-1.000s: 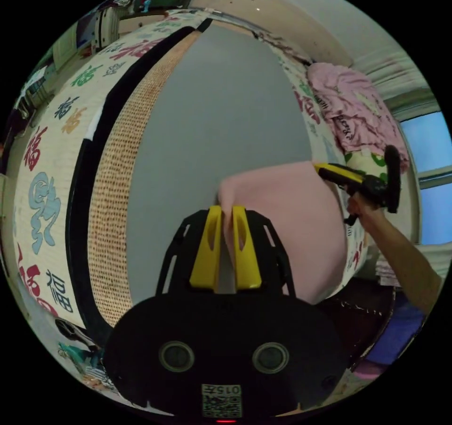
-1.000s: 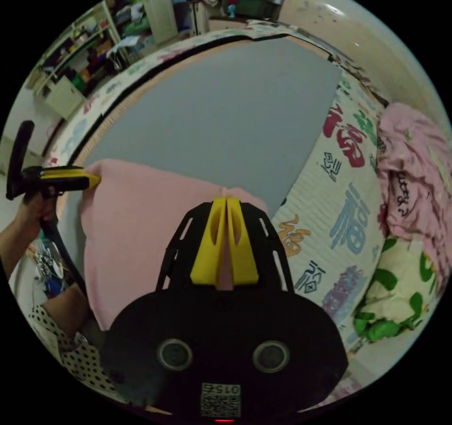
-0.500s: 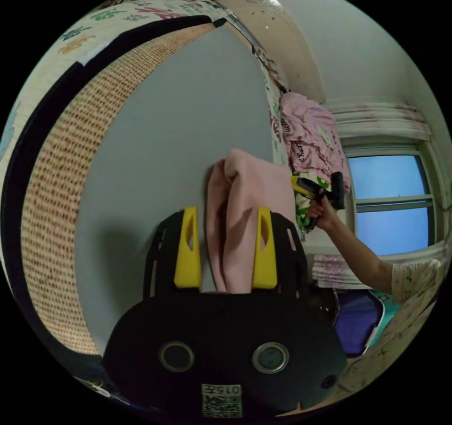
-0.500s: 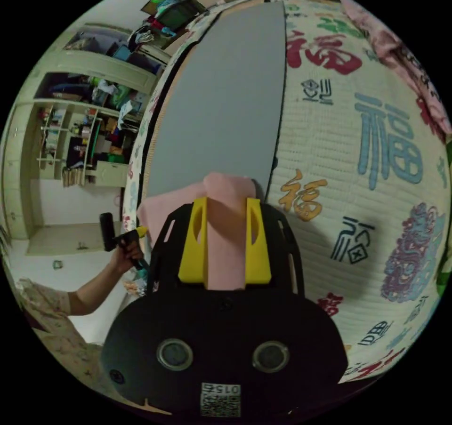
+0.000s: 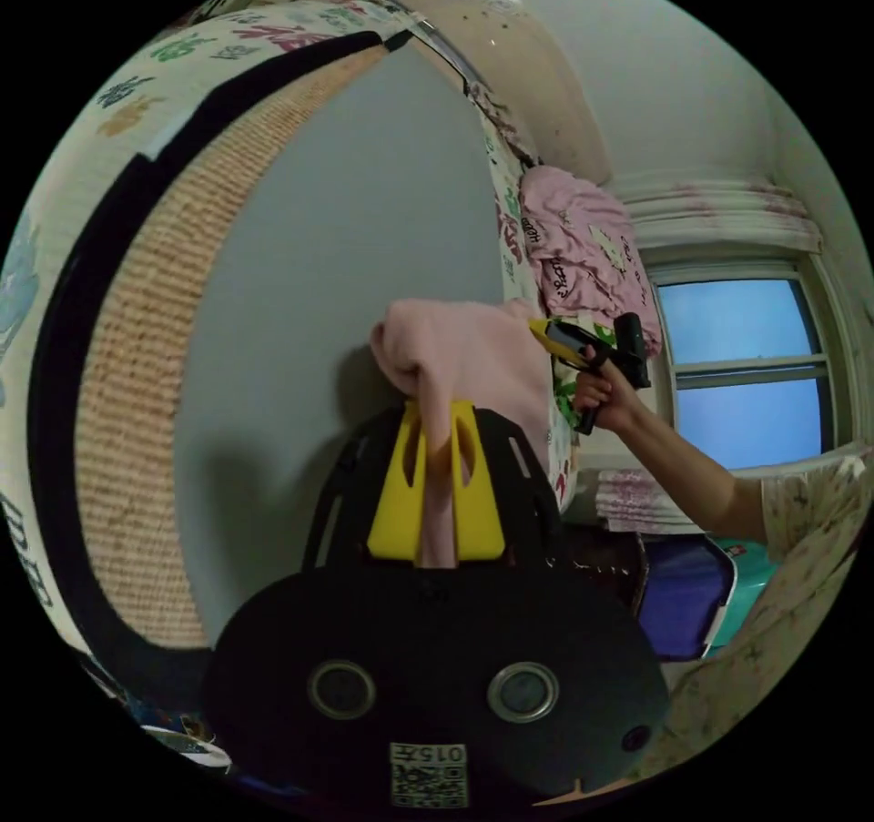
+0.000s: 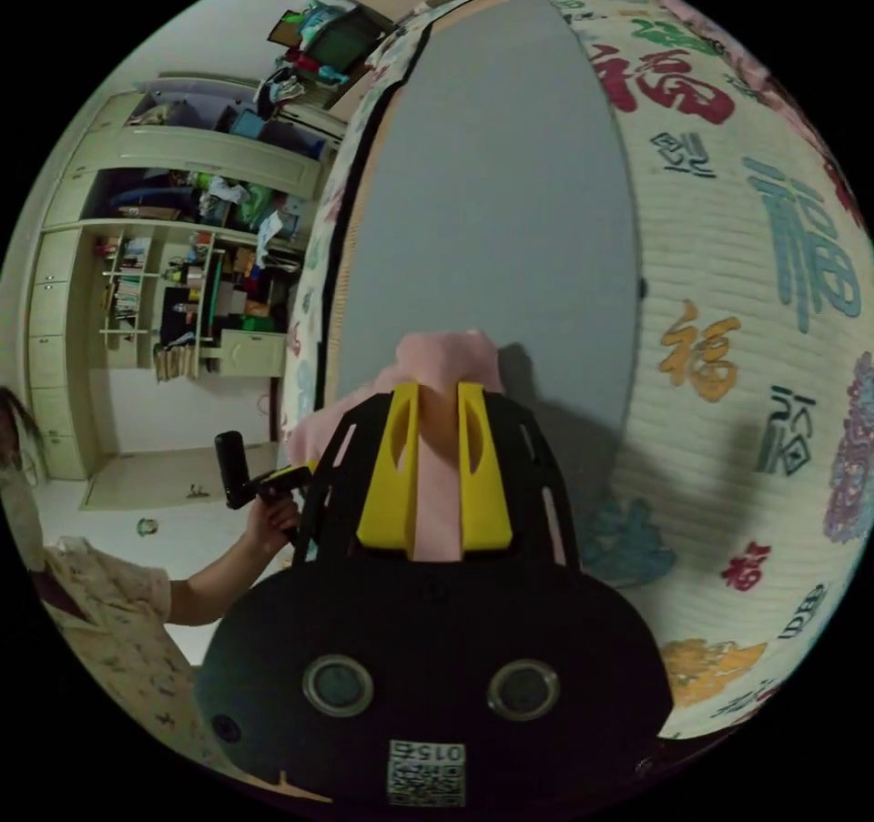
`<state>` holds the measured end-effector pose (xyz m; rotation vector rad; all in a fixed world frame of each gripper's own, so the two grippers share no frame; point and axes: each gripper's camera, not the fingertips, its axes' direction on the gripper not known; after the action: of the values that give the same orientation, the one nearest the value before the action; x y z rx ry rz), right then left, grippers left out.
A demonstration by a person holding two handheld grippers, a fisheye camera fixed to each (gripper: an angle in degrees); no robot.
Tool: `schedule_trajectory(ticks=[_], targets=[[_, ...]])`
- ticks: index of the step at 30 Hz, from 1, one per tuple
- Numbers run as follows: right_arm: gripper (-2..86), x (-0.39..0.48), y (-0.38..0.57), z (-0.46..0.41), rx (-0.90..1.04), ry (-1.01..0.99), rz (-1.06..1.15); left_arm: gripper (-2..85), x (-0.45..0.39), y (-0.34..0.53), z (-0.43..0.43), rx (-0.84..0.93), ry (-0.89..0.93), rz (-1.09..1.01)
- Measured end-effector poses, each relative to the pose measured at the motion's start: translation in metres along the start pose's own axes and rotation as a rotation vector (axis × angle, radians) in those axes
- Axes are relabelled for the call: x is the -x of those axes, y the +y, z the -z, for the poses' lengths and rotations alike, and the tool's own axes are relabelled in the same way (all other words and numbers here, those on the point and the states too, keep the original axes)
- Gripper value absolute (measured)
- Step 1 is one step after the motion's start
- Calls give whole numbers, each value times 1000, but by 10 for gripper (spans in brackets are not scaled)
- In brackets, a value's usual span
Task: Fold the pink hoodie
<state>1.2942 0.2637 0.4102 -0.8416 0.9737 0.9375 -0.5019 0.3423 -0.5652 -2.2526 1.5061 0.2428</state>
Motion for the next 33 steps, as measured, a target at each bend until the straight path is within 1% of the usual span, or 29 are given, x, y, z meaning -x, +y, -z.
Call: schedule_trajectory(ticks=[3, 5, 6, 9, 11, 13, 14, 15, 17, 19, 23, 24, 26, 28, 30, 32, 33], targets=[[81, 48, -22, -44, 39, 8, 66, 33, 39, 37, 38, 14, -31, 41], [96, 75, -40, -71, 73, 35, 91, 31, 67, 57, 67, -16, -43, 90], [126, 91, -52, -87, 106, 56, 121, 29, 87, 68, 89, -55, -46, 131], [163, 120, -78, -126, 144, 75, 183, 26, 133, 88, 146, -166, -47, 217], [163, 133, -96, -159, 221, 12, 168, 25, 155, 92, 176, -191, -91, 235], [158, 149, -113, -197, 294, -86, 162, 24, 181, 96, 205, -162, -133, 227], [152, 164, -123, -220, 296, -80, 172, 24, 186, 97, 211, -158, -134, 220], [141, 179, -133, -240, 283, -15, 187, 24, 194, 98, 223, -150, -141, 211], [126, 200, -150, -269, 281, 27, 190, 23, 206, 99, 242, -145, -158, 209], [116, 217, -166, -296, 289, 10, 163, 21, 219, 99, 271, -167, -179, 218], [105, 249, -200, -360, 282, -123, 76, 18, 233, 88, 327, -229, -221, 211], [100, 262, -207, -379, 268, -146, 60, 18, 236, 75, 348, -233, -255, 198], [94, 286, -215, -406, 224, -126, 88, 18, 230, 45, 374, -207, -360, 135], [87, 310, -224, -431, 164, -91, 133, 22, 207, -1, 393, -151, -539, -7], [79, 323, -241, -463, 104, -77, 85, 28, 196, -27, 396, -138, -613, -83], [78, 326, -254, -488, 115, -74, 60, 37, 199, -42, 393, -102, -640, -102], [77, 329, -261, -504, 136, -52, 78, 45, 206, -42, 385, -65, -686, -102]])
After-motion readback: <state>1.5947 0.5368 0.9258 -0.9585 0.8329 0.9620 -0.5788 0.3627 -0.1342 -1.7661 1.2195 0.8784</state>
